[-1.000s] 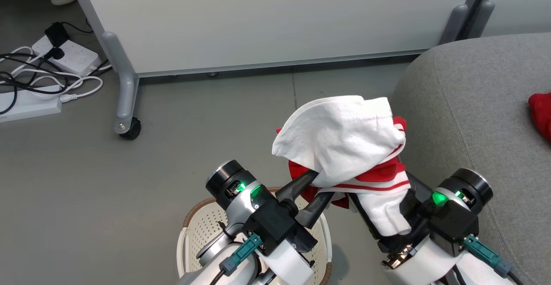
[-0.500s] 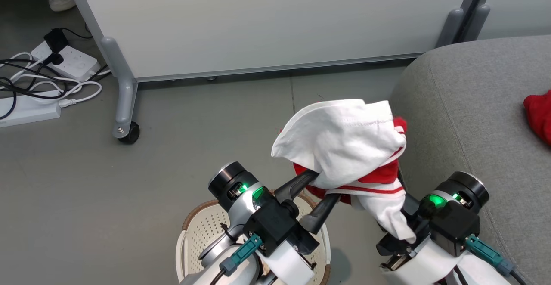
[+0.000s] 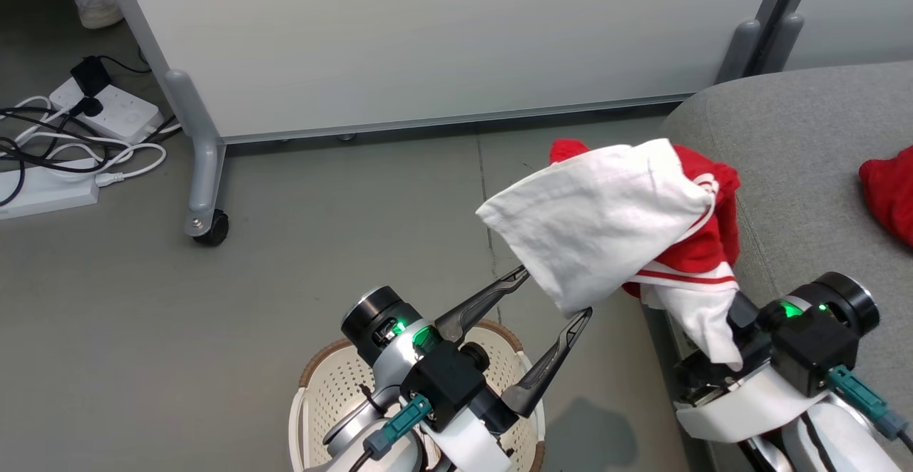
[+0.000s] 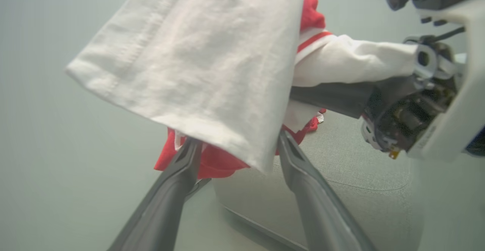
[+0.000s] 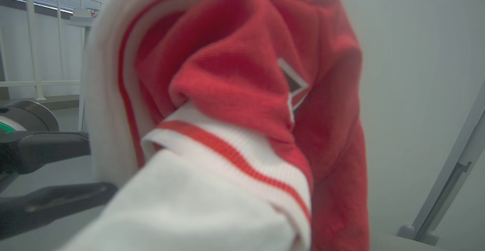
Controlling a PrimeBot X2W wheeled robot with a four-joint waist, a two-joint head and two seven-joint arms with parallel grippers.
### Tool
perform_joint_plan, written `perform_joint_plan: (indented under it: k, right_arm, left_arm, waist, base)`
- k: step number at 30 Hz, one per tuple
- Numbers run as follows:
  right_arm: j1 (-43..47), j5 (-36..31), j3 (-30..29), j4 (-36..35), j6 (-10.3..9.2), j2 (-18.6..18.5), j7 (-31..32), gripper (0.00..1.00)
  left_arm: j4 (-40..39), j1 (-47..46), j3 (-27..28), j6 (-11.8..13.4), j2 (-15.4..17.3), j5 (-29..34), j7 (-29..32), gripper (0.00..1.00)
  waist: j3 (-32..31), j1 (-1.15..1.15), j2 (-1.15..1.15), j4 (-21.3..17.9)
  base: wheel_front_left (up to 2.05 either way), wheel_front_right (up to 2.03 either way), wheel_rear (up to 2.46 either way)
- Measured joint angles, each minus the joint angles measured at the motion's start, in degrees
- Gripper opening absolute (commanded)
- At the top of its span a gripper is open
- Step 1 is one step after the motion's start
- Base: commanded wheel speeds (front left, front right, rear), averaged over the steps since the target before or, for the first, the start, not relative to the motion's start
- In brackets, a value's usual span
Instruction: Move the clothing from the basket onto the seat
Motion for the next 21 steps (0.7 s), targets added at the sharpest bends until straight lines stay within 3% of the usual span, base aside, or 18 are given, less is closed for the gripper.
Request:
perform_joint_plan:
  k: [11,21]
  right_arm:
    - [3.1,-1.7,-9.5,4.7,0.0,0.5,0.0,0.0]
    - [5.8,-2.0,-14.6,7.8,0.0,1.7,0.0,0.0]
  left_arm:
    - [1.0,2.5,2.3,-0.1,0.0,0.6,0.0,1.0]
    - [3.9,5.0,1.9,-0.3,0.0,0.9,0.0,1.0]
  waist:
    - [-0.5,0.0,0.0,-1.0]
    - [0.3,0.0,0.0,-1.4]
  base:
    - [0.0,0.0,0.0]
    - [0.0,0.0,0.0]
